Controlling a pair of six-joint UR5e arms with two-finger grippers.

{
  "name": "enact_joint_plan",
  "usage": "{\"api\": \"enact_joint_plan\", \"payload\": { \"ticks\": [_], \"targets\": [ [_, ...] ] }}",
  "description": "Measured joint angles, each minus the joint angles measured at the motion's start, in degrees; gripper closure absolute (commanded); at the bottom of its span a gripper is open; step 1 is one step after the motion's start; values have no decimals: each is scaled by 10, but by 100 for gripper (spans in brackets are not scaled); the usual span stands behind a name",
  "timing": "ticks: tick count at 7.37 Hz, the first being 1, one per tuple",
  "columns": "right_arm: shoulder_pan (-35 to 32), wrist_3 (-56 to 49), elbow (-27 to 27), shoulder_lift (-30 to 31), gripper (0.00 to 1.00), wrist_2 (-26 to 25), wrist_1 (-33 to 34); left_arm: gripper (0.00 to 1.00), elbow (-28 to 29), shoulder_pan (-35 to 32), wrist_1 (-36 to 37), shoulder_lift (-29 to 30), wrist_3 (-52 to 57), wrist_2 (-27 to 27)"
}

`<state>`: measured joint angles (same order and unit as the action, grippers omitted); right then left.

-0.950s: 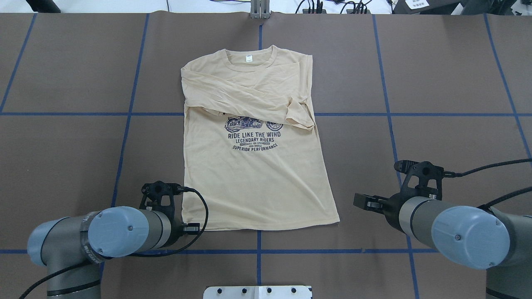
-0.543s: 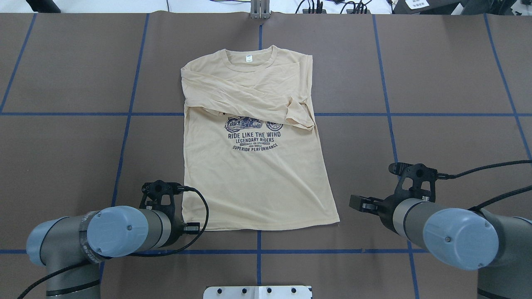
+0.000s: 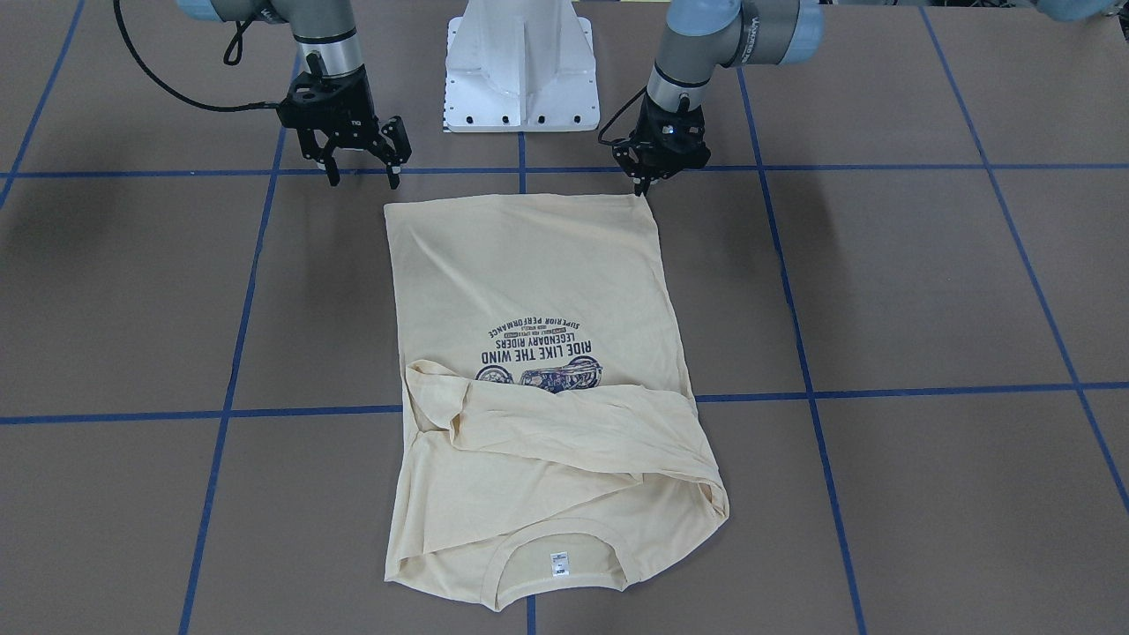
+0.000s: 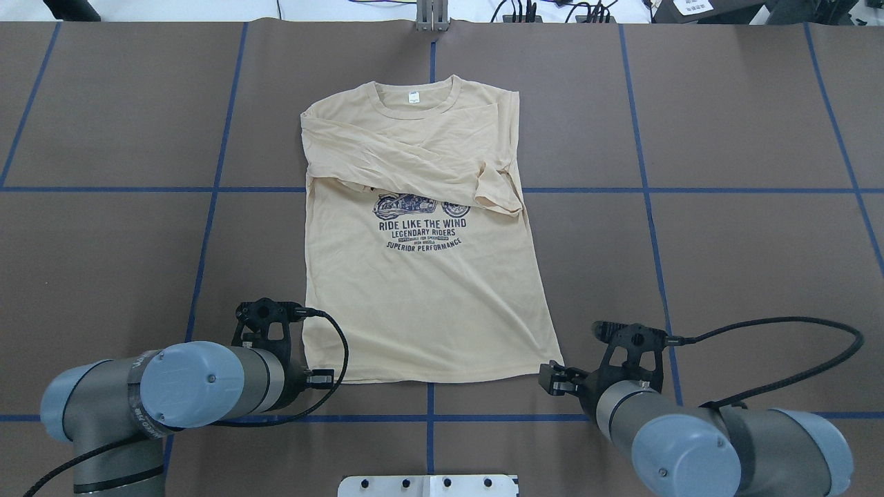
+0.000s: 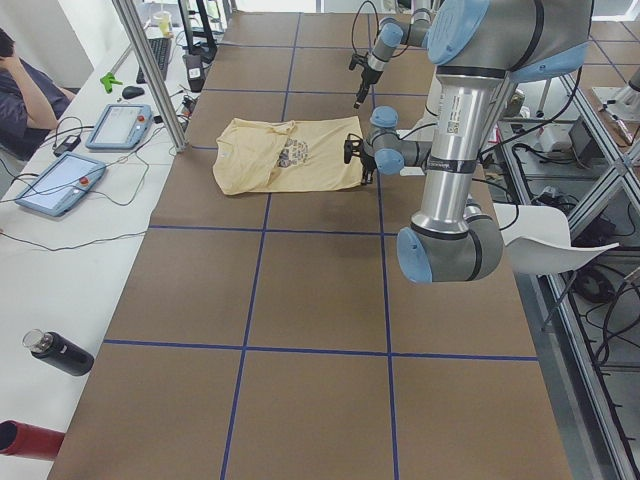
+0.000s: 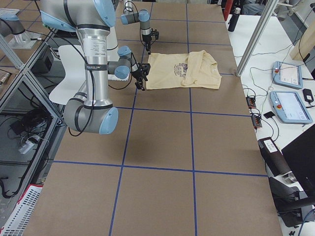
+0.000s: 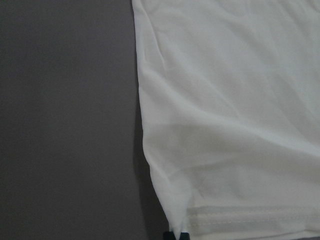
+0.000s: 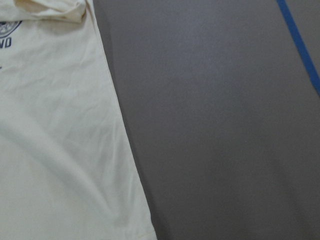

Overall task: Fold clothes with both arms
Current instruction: 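Grasp a hem corner with the left gripper while the right grasps the other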

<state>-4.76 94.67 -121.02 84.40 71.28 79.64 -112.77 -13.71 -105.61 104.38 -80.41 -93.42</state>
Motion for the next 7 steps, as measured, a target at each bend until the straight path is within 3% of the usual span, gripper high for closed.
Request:
{"api": "enact_joint_plan", "payload": {
  "ticks": [3, 7],
  "targets": [
    [28, 4, 37, -23, 32, -43, -7, 100, -12, 0, 0, 0, 0, -1],
    [22, -14, 55, -24, 40, -76, -24, 100, -14, 0, 1, -1, 1, -2]
  ]
}}
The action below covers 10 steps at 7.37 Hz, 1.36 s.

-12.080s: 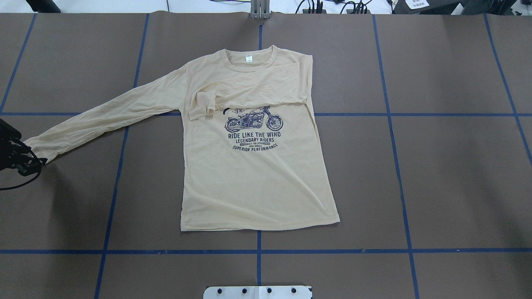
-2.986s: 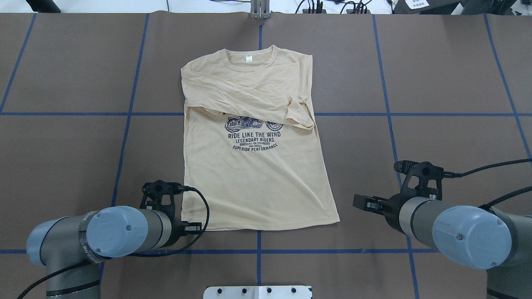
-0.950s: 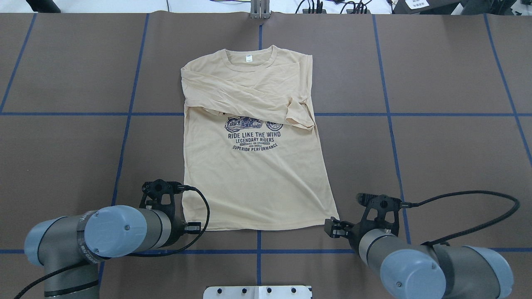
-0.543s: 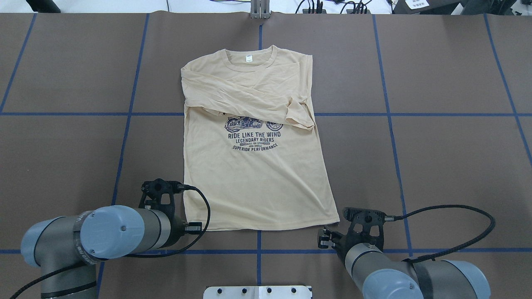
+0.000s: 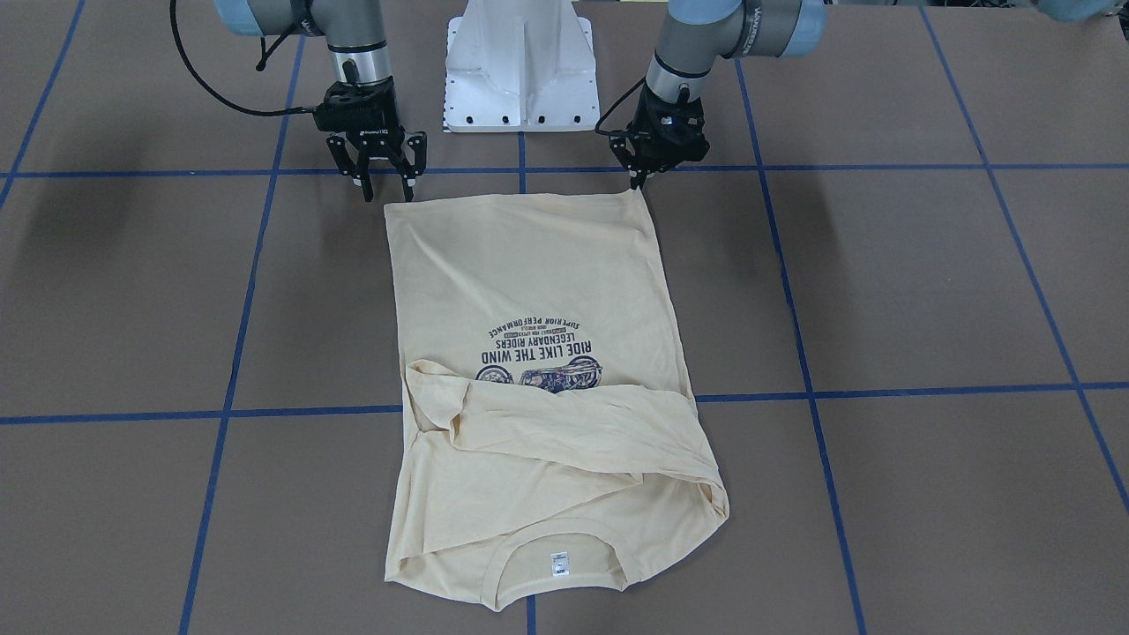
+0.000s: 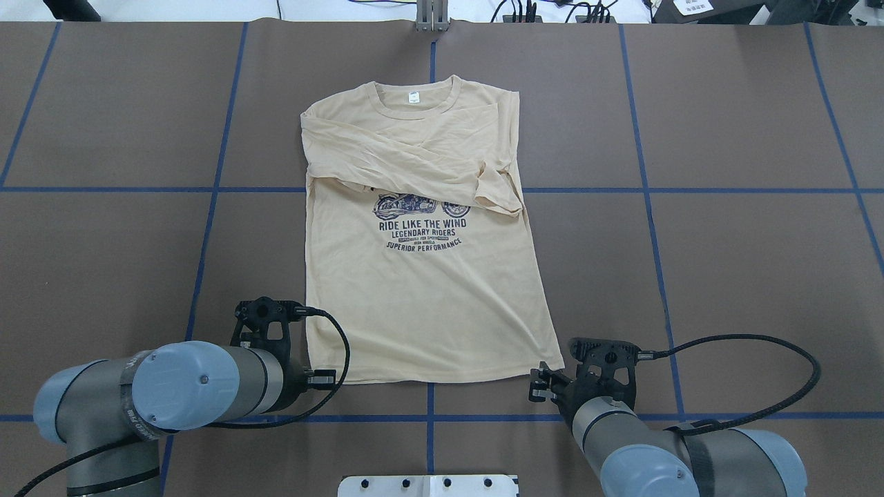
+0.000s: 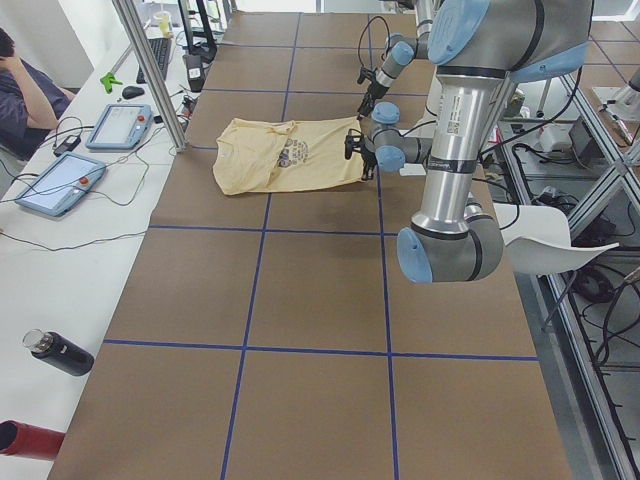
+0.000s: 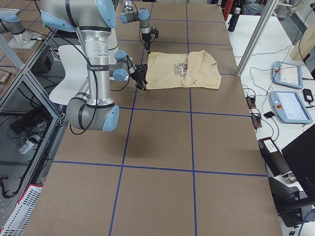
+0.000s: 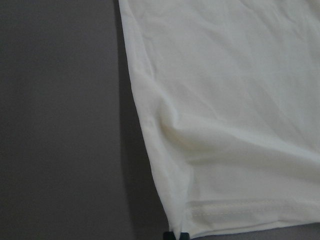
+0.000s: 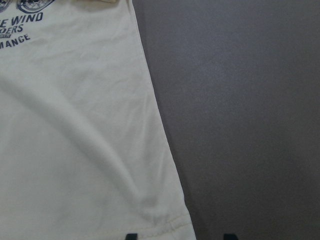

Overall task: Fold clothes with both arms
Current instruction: 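Grasp a hem corner with the left gripper while the right grasps the other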

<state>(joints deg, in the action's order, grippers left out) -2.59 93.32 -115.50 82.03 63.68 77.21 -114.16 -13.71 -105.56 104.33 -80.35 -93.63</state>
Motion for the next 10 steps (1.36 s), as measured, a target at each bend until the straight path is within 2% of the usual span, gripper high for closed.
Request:
{"api": "enact_joint_plan", "payload": {
  "ticks": [1, 5, 7, 9, 10],
  "targets": [
    [-2, -5, 2, 0, 45, -2, 0, 100, 0, 0, 0, 0, 0, 0],
    [-2, -8, 12, -1, 45, -4, 0, 100, 0, 0, 0, 1, 2, -2],
    [-1, -8, 18, -2, 63, -5, 0, 100, 0, 0, 0, 1, 3, -2],
    [-1, -8, 21, -9, 100, -5, 0, 100, 0, 0, 0, 0, 4, -2],
    [-1, -7, 23, -15, 100, -5, 0, 100, -1, 0, 0, 0, 4, -2]
  ]
}}
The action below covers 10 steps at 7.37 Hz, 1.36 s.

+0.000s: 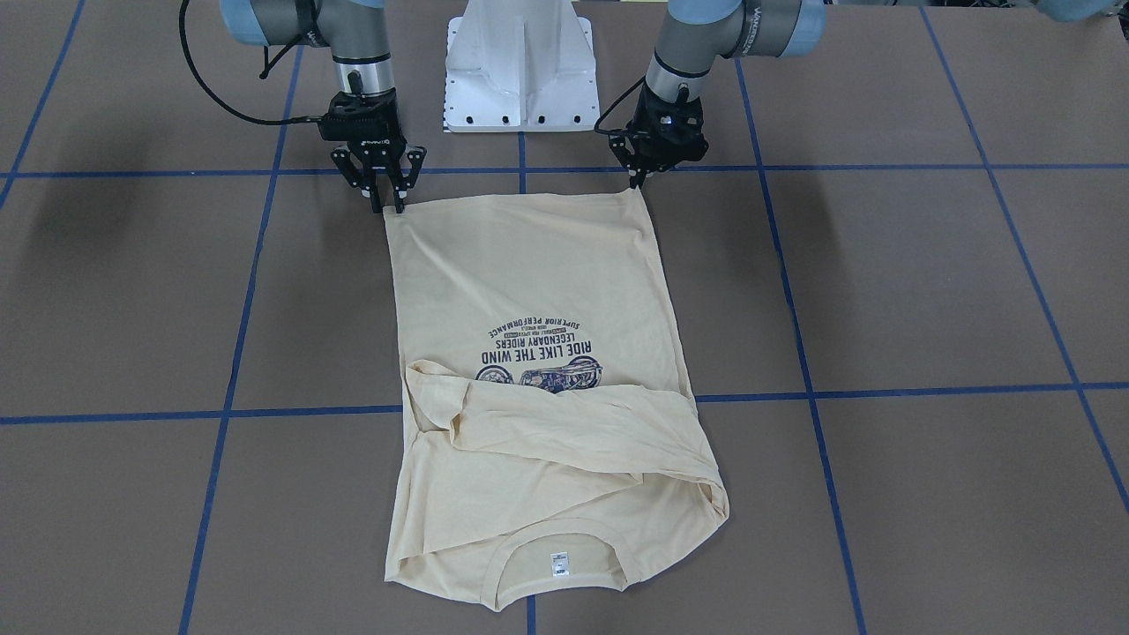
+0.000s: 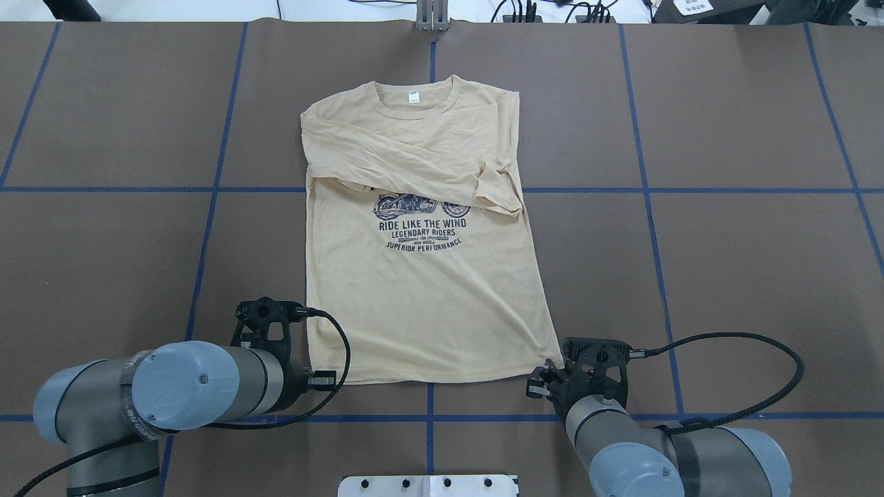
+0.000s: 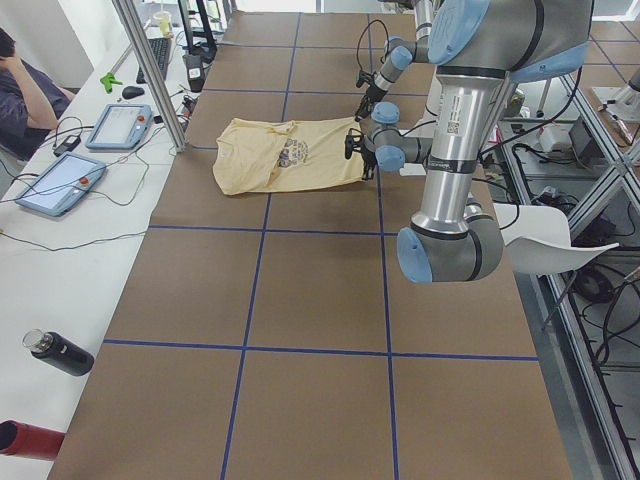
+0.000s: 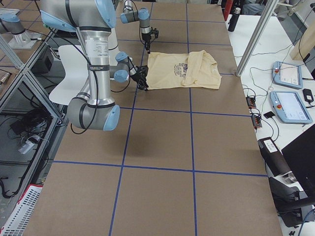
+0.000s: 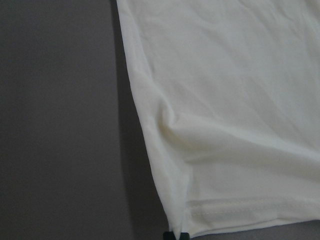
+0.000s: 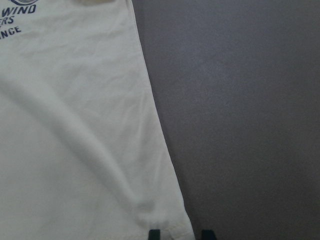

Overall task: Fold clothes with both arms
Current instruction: 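Grasp a hem corner with the left gripper while the right grasps the other, then lift the hem with both grippers and fold it toward the collar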

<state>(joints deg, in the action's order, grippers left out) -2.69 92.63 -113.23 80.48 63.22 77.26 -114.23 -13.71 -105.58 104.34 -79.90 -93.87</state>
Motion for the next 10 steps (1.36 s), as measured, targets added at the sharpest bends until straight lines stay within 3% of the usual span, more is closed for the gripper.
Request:
{"api": "enact_joint_plan", "payload": {
  "ticks": [5, 6, 8, 10],
  "targets": [
    [-11, 2, -26, -10, 100, 8, 3, 100, -15, -1, 2, 0, 2, -1],
    [-22, 0, -63, -2, 100, 29, 7, 100, -45, -3, 20, -4, 10, -5],
    [-40, -2, -182, 29, 100, 109, 50, 100, -174, -5, 123, -14, 28, -42],
    [-24, -3, -331, 42, 100, 178, 156, 100, -313, -3, 244, -12, 31, -77]
  ]
}}
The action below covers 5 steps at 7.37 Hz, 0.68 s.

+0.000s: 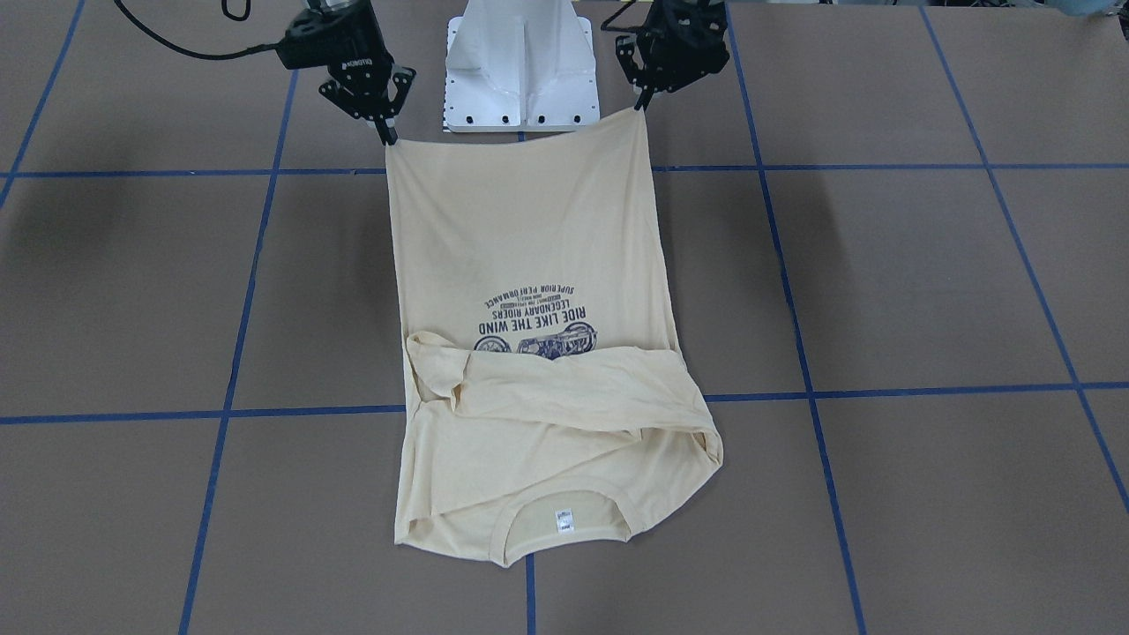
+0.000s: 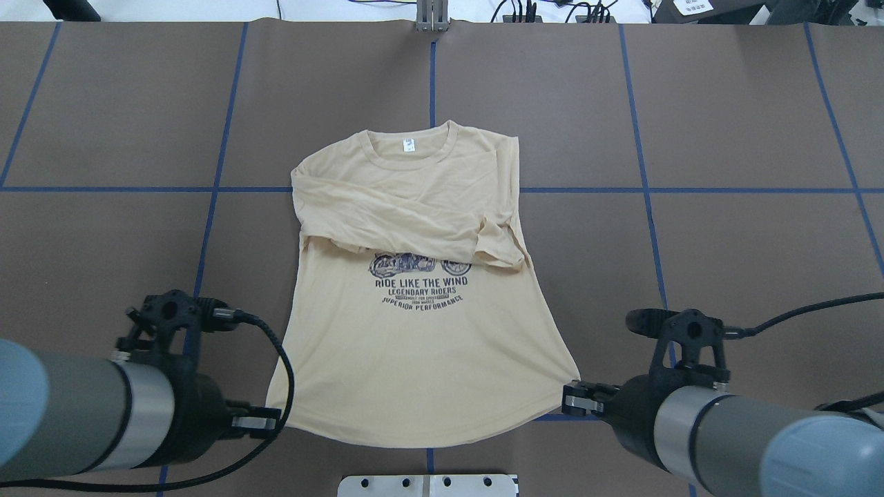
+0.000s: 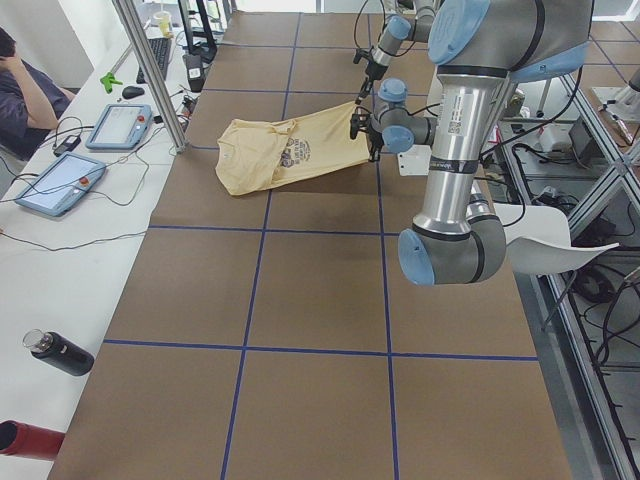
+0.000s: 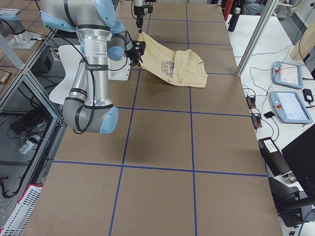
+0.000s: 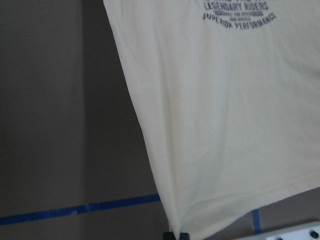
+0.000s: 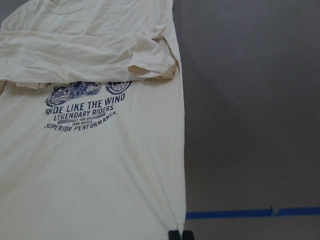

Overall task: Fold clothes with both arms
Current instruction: 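Lift the hem with both grippers and fold it toward the collar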

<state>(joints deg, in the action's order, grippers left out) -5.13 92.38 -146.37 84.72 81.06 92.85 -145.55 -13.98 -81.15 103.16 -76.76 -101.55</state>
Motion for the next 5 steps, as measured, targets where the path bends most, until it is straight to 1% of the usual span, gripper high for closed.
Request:
{"api": "enact_joint_plan", "payload": {
  "ticks": [1, 2, 3, 5],
  "targets": [
    [2, 0, -44, -1, 100, 14, 42, 100, -30, 0, 28, 4, 0, -10],
    [-9, -2, -46, -12, 100, 19, 62, 100, -25, -1, 40, 12, 2, -13],
    [-38, -15, -3, -50, 100, 21, 69, 100, 15, -12, 44, 31, 17, -10],
    [-122, -58, 126, -141, 100, 22, 66, 100, 147, -73, 39, 99, 80, 16]
  ]
}}
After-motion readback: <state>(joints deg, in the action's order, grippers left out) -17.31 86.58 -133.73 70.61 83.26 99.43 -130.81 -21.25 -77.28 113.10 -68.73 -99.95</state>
